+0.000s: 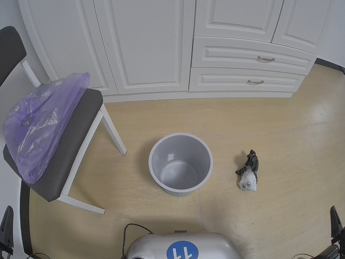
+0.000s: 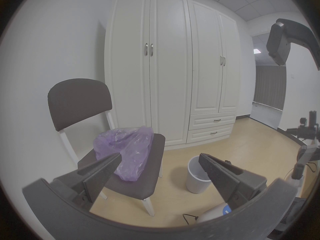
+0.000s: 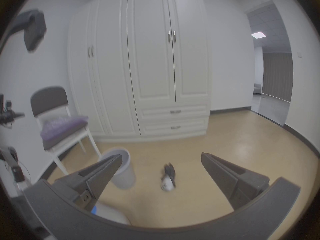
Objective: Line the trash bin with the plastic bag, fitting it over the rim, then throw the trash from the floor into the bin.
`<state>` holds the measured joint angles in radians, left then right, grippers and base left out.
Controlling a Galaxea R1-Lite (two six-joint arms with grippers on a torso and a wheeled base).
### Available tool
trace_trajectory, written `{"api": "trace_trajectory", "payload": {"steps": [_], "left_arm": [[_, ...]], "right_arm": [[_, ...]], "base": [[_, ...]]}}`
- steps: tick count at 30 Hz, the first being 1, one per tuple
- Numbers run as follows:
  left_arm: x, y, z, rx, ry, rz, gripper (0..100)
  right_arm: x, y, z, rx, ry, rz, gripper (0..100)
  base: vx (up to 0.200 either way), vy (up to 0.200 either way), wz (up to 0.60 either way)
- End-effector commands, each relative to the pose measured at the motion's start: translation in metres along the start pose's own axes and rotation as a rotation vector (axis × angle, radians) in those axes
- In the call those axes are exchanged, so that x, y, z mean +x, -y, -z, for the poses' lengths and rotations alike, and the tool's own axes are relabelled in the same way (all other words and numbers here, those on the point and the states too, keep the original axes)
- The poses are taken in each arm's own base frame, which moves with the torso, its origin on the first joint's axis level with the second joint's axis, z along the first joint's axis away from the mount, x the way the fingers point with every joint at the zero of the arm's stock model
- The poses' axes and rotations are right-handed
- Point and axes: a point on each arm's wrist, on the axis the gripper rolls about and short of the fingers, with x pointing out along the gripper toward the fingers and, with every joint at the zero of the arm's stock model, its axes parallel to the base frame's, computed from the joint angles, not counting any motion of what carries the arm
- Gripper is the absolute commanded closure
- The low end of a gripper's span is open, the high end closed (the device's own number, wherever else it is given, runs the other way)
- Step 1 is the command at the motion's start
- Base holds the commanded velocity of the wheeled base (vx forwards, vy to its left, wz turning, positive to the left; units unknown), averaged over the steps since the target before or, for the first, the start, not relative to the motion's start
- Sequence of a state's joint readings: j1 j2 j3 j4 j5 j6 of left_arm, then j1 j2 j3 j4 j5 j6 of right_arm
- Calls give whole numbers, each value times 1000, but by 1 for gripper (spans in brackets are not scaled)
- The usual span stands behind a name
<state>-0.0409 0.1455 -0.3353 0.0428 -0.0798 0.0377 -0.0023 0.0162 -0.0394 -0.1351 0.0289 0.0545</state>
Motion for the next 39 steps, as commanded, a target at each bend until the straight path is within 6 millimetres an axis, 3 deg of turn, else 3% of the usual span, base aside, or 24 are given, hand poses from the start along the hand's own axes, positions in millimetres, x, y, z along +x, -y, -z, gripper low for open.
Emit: {"api": "trace_trajectory", "payload": {"steps": [1, 8, 14, 25, 33, 39], "left_arm": [[2, 2, -4, 7, -39, -39, 0], [16, 0, -7, -4, -104, -41, 0], [22, 0, -6, -5, -137, -23, 0], [32, -2, -12, -8, -140, 12, 0], [51, -4, -9, -21, -214, 21, 0], [62, -4, -3, -28, -291, 45, 0]], "right_arm": [[-3, -4, -21, 31, 68, -91, 0], [6, -4, -18, 37, -52, -114, 0], [2, -4, -14, 9, -38, -183, 0], [18, -5, -41, 7, -106, -149, 0], [34, -6, -58, 110, -171, -212, 0], [64, -8, -76, 55, -254, -239, 0]], "base": [[0, 0, 0], [0, 0, 0], [0, 0, 0], [0, 0, 0], [0, 0, 0], [0, 0, 0]]}}
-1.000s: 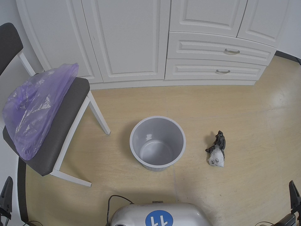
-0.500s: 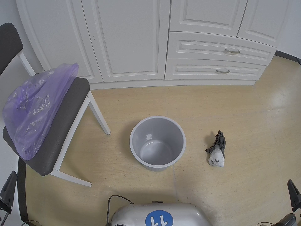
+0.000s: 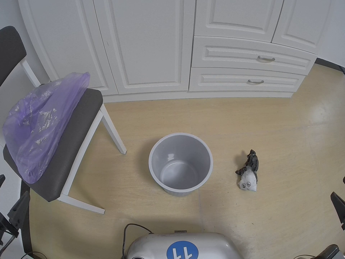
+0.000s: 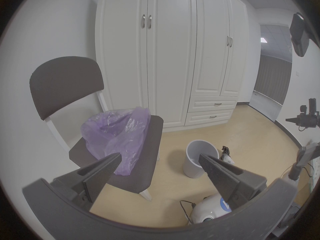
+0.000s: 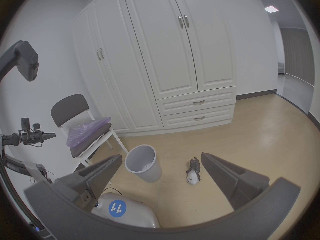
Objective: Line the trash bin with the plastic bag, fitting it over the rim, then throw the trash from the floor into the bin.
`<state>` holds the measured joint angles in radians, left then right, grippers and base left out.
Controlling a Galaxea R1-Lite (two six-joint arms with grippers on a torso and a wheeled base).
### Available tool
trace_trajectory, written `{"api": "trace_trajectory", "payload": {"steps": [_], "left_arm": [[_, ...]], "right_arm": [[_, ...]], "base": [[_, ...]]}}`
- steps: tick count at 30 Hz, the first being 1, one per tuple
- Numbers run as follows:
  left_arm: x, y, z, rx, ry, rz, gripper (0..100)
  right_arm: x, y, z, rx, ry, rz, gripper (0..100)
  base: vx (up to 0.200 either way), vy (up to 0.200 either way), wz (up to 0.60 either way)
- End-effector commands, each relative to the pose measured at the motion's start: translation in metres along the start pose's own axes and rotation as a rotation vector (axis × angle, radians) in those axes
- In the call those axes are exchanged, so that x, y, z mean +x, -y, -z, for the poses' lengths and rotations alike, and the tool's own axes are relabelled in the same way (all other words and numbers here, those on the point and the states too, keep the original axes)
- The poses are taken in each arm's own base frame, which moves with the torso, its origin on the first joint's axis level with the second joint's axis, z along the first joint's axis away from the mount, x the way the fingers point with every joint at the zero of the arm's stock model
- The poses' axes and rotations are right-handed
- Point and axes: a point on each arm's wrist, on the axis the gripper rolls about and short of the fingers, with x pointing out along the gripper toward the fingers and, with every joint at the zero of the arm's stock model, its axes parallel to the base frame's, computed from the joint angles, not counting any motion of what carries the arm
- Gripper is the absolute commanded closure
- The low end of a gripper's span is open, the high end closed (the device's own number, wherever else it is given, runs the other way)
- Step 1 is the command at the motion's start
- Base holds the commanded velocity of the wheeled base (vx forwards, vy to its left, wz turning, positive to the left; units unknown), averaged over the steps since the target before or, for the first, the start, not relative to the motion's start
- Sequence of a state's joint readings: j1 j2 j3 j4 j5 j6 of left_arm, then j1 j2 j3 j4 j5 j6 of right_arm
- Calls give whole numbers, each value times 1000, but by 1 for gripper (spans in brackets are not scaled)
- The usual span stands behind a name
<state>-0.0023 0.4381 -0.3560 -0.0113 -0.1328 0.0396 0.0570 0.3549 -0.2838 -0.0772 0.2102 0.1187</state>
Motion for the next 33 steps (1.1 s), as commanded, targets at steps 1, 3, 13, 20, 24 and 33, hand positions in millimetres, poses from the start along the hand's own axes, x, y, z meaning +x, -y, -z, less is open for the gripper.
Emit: {"api": "trace_trajectory", "payload": {"steps": [1, 3, 13, 20, 24, 33], "left_arm": [[15, -1, 2, -8, -83, 29, 0], [17, -1, 0, -8, -93, 37, 0], [29, -3, -3, -3, -117, 38, 0], [33, -4, -3, 44, -132, 18, 0], [33, -4, -1, 53, -145, 20, 0], [39, -4, 1, 53, -180, 20, 0]], "right_arm": [[30, 3, -26, -26, -95, -3, 0], [42, 4, -38, -25, -109, 8, 0], [73, 6, -84, -22, -79, 24, 0], [86, 7, -89, -21, -96, 7, 0], [95, 8, -92, -24, -77, 6, 0], [112, 1, -86, 25, -117, -70, 0]], "base": [[0, 0, 0], [0, 0, 0], [0, 0, 0], [0, 0, 0], [0, 0, 0], [0, 0, 0]]}}
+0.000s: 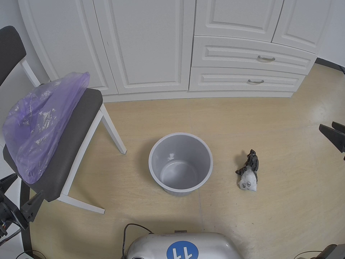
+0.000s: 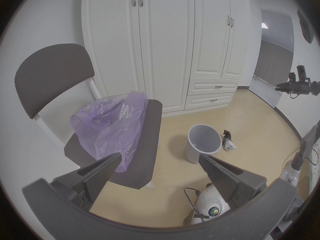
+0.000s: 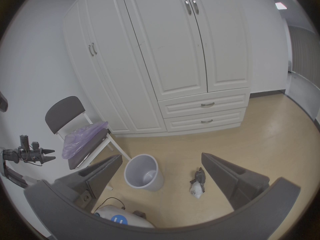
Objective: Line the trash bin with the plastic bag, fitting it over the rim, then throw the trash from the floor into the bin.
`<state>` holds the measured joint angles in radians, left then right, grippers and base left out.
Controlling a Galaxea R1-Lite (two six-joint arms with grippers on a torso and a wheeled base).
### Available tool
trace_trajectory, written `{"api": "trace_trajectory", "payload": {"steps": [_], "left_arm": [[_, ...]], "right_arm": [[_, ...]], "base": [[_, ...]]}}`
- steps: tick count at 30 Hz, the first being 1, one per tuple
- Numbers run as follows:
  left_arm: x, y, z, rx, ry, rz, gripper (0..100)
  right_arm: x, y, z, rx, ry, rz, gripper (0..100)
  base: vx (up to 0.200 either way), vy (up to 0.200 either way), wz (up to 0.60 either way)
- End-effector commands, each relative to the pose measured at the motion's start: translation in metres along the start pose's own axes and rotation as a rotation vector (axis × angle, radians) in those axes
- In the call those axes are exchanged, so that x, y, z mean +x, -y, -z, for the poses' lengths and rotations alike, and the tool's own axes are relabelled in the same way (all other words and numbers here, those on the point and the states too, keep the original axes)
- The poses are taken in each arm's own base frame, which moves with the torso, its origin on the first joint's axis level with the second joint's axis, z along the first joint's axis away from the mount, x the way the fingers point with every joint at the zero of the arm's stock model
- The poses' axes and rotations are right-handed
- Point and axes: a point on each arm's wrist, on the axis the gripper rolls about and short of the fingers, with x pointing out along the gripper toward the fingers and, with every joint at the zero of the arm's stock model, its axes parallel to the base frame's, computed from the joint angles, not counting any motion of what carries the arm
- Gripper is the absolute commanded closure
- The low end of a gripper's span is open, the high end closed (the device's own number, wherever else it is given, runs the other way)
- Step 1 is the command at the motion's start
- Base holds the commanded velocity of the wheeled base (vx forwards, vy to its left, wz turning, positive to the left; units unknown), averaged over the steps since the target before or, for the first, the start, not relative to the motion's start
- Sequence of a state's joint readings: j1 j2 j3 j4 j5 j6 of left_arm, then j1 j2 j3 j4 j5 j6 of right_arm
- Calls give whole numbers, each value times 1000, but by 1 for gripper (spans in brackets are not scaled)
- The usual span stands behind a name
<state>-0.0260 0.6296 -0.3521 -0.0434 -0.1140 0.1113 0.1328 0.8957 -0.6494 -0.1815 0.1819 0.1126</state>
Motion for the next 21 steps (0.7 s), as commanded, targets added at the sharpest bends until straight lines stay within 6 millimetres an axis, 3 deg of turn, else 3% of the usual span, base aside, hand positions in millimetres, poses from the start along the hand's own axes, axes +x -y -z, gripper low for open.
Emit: {"api": "trace_trajectory", "payload": {"steps": [1, 2, 7, 12, 17, 21], "left_arm": [[4, 0, 0, -1, -19, 3, 0], [15, -3, -6, -8, -50, 0, 0], [39, -10, -29, 2, -62, -108, 0], [64, -7, -51, 29, -136, -114, 0], [68, -1, -58, 63, -234, -99, 0], [61, 10, -61, 219, -312, -130, 0]], "right_arm": [[11, -3, 4, 19, -42, -32, 0], [21, -1, 7, 46, -58, 7, 0], [29, -2, 26, 68, -110, 56, 0], [38, -6, 24, 55, -70, 104, 0], [35, -12, 24, 44, -59, 112, 0], [35, -15, 25, 31, -63, 147, 0]], "base": [[0, 0, 0], [0, 0, 0], [0, 0, 0], [0, 0, 0], [0, 0, 0], [0, 0, 0]]}}
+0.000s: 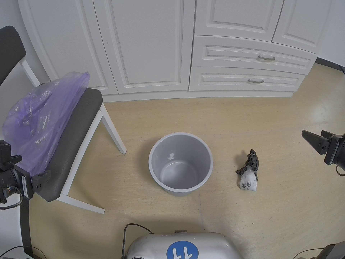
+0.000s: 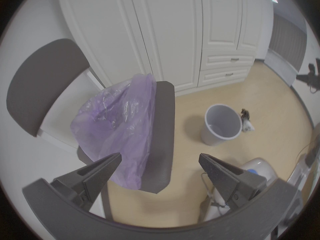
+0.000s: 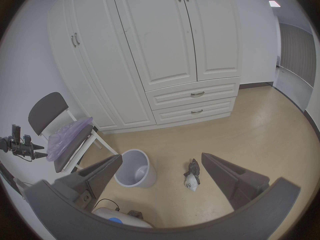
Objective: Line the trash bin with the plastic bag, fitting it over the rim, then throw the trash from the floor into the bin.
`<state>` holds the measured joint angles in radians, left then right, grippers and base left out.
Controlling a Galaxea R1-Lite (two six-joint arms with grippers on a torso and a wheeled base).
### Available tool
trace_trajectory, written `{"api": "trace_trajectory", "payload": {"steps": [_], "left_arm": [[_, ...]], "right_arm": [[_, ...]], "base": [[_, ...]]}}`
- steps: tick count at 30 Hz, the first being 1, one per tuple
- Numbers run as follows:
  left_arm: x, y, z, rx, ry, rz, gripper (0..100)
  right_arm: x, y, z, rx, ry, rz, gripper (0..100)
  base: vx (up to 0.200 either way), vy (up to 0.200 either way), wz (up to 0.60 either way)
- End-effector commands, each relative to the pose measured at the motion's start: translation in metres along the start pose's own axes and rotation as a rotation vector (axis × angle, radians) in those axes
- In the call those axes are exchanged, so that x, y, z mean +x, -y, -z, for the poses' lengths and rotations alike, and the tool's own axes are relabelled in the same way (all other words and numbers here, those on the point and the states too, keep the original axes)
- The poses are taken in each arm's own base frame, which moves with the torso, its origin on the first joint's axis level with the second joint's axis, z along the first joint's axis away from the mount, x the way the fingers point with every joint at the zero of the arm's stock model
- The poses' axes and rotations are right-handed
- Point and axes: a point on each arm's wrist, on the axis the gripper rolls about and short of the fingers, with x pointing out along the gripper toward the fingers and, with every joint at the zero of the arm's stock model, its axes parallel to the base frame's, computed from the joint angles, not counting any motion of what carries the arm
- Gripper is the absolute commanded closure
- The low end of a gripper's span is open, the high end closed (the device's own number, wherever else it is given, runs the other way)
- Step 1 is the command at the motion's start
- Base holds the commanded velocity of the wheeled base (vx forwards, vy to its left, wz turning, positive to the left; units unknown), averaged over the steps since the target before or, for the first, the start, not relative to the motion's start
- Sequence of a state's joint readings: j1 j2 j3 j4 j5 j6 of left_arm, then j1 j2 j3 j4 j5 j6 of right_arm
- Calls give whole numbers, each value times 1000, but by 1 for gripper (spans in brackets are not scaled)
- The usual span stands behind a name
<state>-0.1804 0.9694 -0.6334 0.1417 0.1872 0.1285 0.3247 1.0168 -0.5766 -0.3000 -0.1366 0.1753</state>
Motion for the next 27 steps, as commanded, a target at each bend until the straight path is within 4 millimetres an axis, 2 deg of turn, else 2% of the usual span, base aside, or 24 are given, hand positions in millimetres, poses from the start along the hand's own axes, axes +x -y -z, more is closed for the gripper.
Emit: {"api": "trace_trajectory", "payload": {"steps": [1, 3, 4, 11, 15, 18, 27], "left_arm": [[1, 12, -13, 182, -48, -65, 0], [1, 12, -13, 182, -48, -65, 0], [-4, 16, -16, 265, -25, -122, 0], [-12, 11, -23, 319, 12, -160, 0], [-13, 11, -25, 359, 13, -161, 0], [-10, 11, -31, 377, 9, -169, 0], [12, 15, -45, 424, -35, -177, 0]], "right_arm": [[1, -5, 2, -15, -6, 15, 0], [1, -5, 2, -15, -6, 15, 0], [1, -5, 3, -16, -8, 22, 0], [-7, -4, -2, -76, 28, 35, 0], [-3, -2, 0, -156, 27, 133, 0], [3, 0, 4, -245, 5, 228, 0], [14, -2, 11, -273, 55, 241, 0]], "base": [[0, 0, 0], [0, 0, 0], [0, 0, 0], [0, 0, 0], [0, 0, 0], [0, 0, 0], [0, 0, 0]]}}
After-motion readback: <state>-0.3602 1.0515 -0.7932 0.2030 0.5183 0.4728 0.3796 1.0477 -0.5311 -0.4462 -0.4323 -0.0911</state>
